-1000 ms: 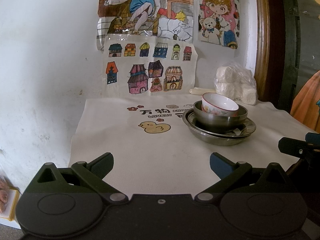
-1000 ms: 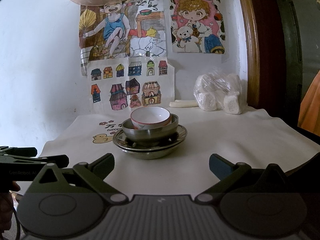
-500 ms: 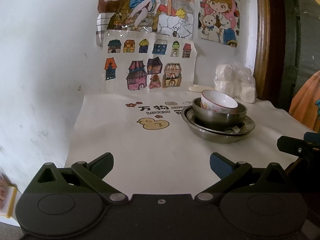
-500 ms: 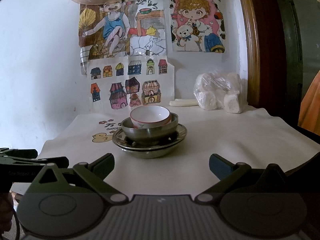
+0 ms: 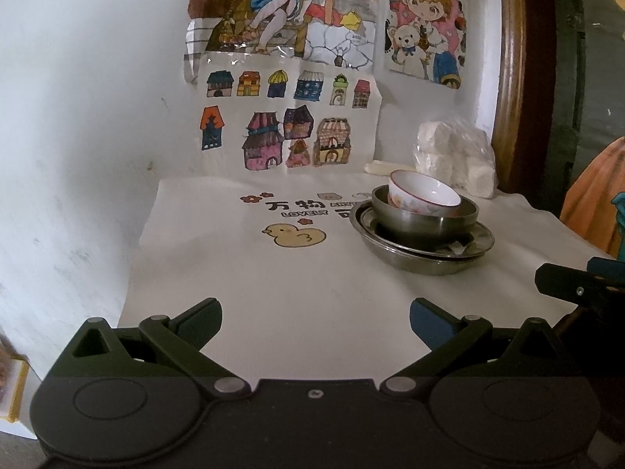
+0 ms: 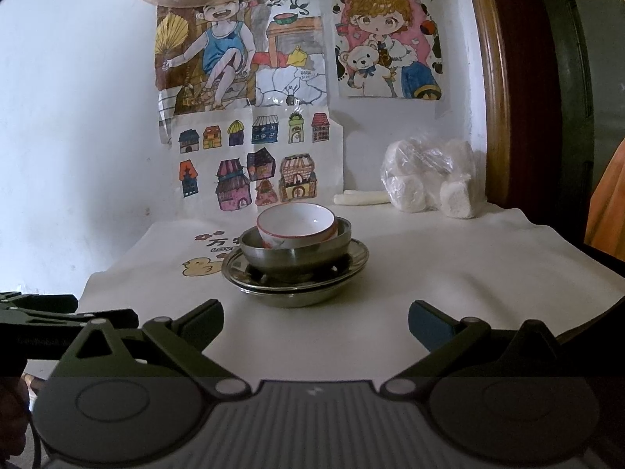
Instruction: Organize plates and bowls
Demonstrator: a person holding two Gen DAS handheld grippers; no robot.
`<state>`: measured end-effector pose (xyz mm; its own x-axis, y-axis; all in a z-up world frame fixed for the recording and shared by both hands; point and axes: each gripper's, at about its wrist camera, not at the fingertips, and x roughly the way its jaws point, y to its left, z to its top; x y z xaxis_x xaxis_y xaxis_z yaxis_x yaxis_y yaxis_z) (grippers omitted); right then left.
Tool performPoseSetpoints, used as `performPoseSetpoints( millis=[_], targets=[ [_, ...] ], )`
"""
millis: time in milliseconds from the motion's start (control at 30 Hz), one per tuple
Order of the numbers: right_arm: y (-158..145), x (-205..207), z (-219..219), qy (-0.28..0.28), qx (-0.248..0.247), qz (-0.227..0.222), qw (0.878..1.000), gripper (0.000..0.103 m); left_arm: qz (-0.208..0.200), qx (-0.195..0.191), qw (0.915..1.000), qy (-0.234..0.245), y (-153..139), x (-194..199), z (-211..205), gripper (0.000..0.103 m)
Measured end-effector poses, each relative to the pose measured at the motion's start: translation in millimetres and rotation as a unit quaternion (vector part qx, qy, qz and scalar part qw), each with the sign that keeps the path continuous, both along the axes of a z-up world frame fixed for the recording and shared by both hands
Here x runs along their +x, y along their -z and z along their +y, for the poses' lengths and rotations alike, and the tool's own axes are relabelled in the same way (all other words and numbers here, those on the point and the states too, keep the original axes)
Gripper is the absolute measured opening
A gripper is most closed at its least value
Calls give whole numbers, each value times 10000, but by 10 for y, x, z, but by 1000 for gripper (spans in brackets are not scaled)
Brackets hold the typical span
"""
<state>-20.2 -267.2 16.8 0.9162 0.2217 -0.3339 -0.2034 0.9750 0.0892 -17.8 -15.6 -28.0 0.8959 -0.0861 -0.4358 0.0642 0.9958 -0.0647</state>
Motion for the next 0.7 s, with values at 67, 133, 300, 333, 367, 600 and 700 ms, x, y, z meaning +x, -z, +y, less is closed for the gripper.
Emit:
performPoseSetpoints(
  millis=[67,133,300,333,367,600,700],
  targets=[
    [-1,0,2,3,-4,-2,10000,103,26,12,10000,7,6,5,-5,102],
    [1,1,1,0,1,1,10000,103,38,11,10000,10,9,8,-8,102],
    [2,4,0,-3,-1,3,10000,103,35,13,10000,10,10,11,-10,102],
    [4,4,0,-4,-3,3,10000,103,34,13,10000,10,13,9,-10,102],
    [5,4,0,-4,-2,2,10000,103,33,10,10000,8,11,11,-10,102],
    [-6,9,2,-3,-4,8,10000,103,43,12,10000,12,11,19,-12,102],
    [-1,18,6,-9,-8,12,10000,103,41,11,10000,10,11,19,-13,102]
  ],
)
